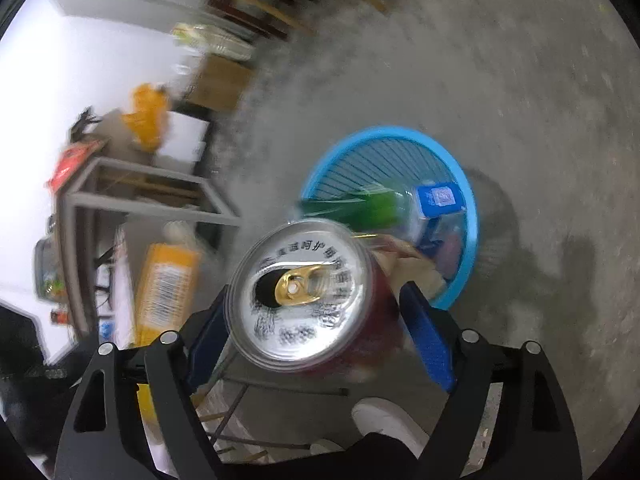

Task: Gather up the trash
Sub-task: 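Open both tools to drop the can and box into the wastebasket, then move both tools back to the table toward the red snack bag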

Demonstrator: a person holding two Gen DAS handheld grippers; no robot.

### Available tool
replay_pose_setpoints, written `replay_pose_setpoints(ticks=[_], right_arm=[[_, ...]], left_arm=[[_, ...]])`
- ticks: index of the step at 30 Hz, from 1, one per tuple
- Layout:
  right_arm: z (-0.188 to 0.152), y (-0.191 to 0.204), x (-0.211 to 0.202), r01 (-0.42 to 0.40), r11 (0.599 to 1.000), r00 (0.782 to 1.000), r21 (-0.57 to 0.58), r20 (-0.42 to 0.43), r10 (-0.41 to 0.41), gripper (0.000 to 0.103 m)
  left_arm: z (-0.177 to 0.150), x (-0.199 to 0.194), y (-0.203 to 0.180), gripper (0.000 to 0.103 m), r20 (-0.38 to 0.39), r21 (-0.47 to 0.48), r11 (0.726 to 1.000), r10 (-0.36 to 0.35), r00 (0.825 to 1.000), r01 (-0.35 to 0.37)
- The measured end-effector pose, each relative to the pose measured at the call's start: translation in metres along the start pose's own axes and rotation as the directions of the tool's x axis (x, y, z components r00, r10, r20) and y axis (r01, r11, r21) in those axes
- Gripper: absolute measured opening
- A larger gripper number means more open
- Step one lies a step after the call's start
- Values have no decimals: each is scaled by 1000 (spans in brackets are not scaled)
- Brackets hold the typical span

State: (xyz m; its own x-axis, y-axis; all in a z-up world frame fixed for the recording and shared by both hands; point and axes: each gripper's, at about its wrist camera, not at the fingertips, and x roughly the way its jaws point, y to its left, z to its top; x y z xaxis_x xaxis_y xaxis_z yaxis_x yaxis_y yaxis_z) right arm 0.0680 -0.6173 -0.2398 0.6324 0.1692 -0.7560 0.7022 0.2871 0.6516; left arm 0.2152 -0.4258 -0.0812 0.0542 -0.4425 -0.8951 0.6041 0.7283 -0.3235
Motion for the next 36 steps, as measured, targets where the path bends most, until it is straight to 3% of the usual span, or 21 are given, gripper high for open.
replay_pose_setpoints(ticks=[3, 8, 16, 21, 29, 36], right_arm=[[-5, -23, 18, 14, 997, 1000, 76, -28, -12, 80], [-24, -29, 14, 32, 999, 999, 41, -14, -32, 80], [-25, -30, -32, 37, 999, 999, 8, 39, -37, 80], [-35, -22, -53, 37, 999, 998, -22, 49, -36, 80], [-52, 17, -90, 6, 991, 998, -133, 70, 3, 80], [-66, 94, -109, -55, 956, 995, -289, 60, 75, 80]], left_arm=[[4, 0, 7, 84, 0, -44, 999, -31, 1000, 31], [-2, -14, 18, 84, 34, -42, 998, -49, 998, 51], [-16, -62, 31, 84, 124, -57, 995, -79, 989, 87], [-36, -107, 39, 84, 205, -8, 997, -76, 976, 79], [-72, -176, 84, 84, 322, -19, 998, -49, 945, 59], [-106, -226, 151, 84, 401, -87, 996, 33, 916, 2]])
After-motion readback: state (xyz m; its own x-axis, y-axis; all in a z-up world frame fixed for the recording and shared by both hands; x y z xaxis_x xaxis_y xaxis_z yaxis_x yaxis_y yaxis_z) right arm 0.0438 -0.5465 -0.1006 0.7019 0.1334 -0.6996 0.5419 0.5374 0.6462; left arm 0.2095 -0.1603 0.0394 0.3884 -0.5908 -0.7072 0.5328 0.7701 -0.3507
